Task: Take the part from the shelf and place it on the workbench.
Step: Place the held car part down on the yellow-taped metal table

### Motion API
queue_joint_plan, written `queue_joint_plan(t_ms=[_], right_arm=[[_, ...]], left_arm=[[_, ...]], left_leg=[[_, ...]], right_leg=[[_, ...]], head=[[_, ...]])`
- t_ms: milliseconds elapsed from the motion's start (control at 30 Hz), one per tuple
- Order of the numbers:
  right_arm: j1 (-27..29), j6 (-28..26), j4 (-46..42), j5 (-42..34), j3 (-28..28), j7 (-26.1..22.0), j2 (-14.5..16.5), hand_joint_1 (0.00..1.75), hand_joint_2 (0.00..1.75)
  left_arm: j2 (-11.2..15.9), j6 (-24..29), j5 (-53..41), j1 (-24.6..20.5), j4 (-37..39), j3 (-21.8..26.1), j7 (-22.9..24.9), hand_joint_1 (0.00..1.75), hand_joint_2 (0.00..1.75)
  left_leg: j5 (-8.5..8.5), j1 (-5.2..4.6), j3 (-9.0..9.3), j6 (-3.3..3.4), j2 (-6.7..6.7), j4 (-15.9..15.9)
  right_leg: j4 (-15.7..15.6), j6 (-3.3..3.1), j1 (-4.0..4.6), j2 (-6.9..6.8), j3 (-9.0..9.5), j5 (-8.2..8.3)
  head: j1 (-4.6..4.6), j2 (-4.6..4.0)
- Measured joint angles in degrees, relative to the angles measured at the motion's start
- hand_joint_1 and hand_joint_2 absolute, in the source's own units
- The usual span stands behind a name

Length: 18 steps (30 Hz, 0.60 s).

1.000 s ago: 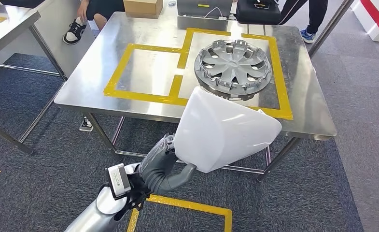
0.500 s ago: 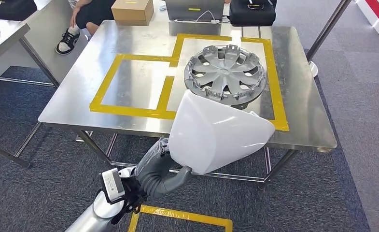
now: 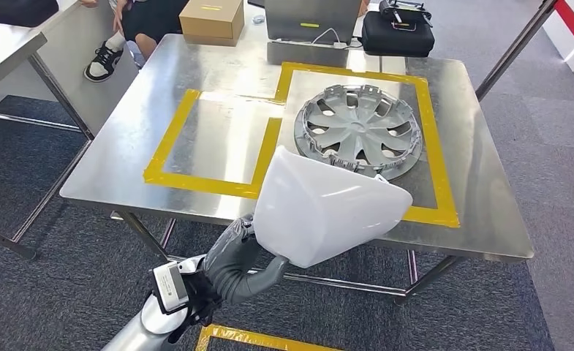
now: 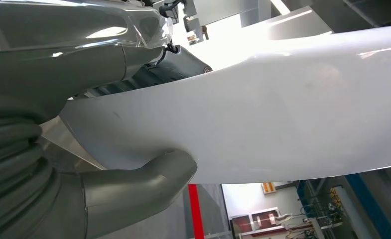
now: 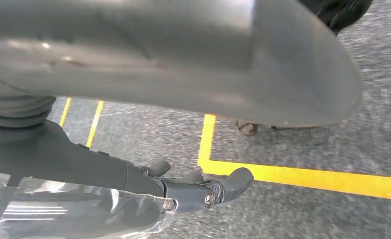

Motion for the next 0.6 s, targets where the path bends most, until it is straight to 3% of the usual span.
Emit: queue_joint_plan(t_ms=[67, 100, 167, 233, 367, 433, 533, 567, 600], right_arm=[[0.2, 0.4, 0.0, -0.2, 0.0, -0.7, -0.1, 0.00, 0.00], [0.3, 0.5, 0.0, -0.3, 0.0, -1.0, -0.1, 0.00, 0.00], [0.3, 0.9, 0.0, -0.5, 0.0, -1.6, -0.1, 0.00, 0.00], [0.2, 1.3, 0.0, -0.9, -0.1, -2.0, -0.1, 0.00, 0.00], [0.2, 1.5, 0.0, -1.9, -0.6, -2.1, -0.1, 0.00, 0.00], [0.0, 1.5, 0.0, -2.3, -0.7, -2.1, -0.2, 0.00, 0.00], [-0.1, 1.6, 0.0, -2.4, -1.0, -2.2, -0.4, 0.00, 0.00], [-0.1, 1.6, 0.0, -2.4, -1.0, -2.2, -0.4, 0.00, 0.00], [0.0, 1.6, 0.0, -2.4, -1.0, -2.2, -0.4, 0.00, 0.00]], left_arm=[[0.0, -0.3, -0.5, 0.5, 0.0, 0.0, -0.1, 1.75, 1.75], [0.0, -0.4, -0.7, 0.6, 0.0, 0.0, -0.2, 1.75, 1.75], [0.0, -0.5, -0.9, 0.7, 0.0, 0.1, -0.2, 1.75, 1.75], [-0.1, -0.6, -1.0, 0.7, -0.1, 0.2, -0.1, 1.75, 1.75], [-0.3, -0.8, -1.4, 0.7, -0.6, 0.5, 0.1, 1.75, 1.75], [-0.4, -0.8, -1.5, 0.7, -0.9, 0.6, 0.2, 1.75, 1.75], [-0.4, -0.8, -1.6, 1.0, -1.1, 0.8, 0.2, 1.75, 1.75], [-0.4, -0.8, -1.6, 1.1, -1.1, 0.8, 0.2, 1.75, 1.75], [-0.4, -0.8, -1.7, 1.3, -1.2, 0.9, 0.2, 1.75, 1.75]], left_leg=[[-0.89, -0.03, 0.88, 0.03, -0.24, 0.0], [-1.36, -0.03, 1.49, -0.03, -0.34, 0.0], [-2.45, -0.02, 2.77, -0.32, -0.41, 0.0], [-3.50, -0.13, 3.85, -0.92, -0.38, -0.1], [-4.04, -0.26, 4.77, -2.11, -0.23, 1.2], [-4.58, -0.17, 2.24, -2.61, -0.10, 5.6], [-8.37, 0.18, -4.95, -3.37, -0.04, 15.2], [-8.86, 0.24, -6.59, -3.46, -0.04, 16.4], [-8.13, 0.27, -7.27, -3.45, -0.04, 15.8]], right_leg=[[2.6, 0.27, 0.00, 0.00, -3.26, -1.98], [1.3, 0.28, 0.00, 0.00, -3.52, -1.30], [-5.7, -0.01, 0.00, -0.01, -1.77, 3.68], [-11.1, -0.49, 0.18, -0.14, -0.23, 7.03], [-12.1, -2.05, 0.25, 0.12, 1.11, 7.25], [-12.4, -2.69, -0.03, 0.44, 2.33, 6.77], [-12.5, -3.04, -0.11, 0.97, 3.33, 5.72], [-12.5, -2.99, -0.11, 1.21, 3.74, 5.32], [-12.5, -2.93, -0.11, 1.49, 4.26, 4.89]], head=[[0.02, 0.00], [0.03, 0.00], [0.04, 0.00], [-0.07, 0.00], [-0.22, 0.00], [-0.45, 0.00], [-0.66, 0.00], [-0.67, 0.00], [-0.67, 0.00]])
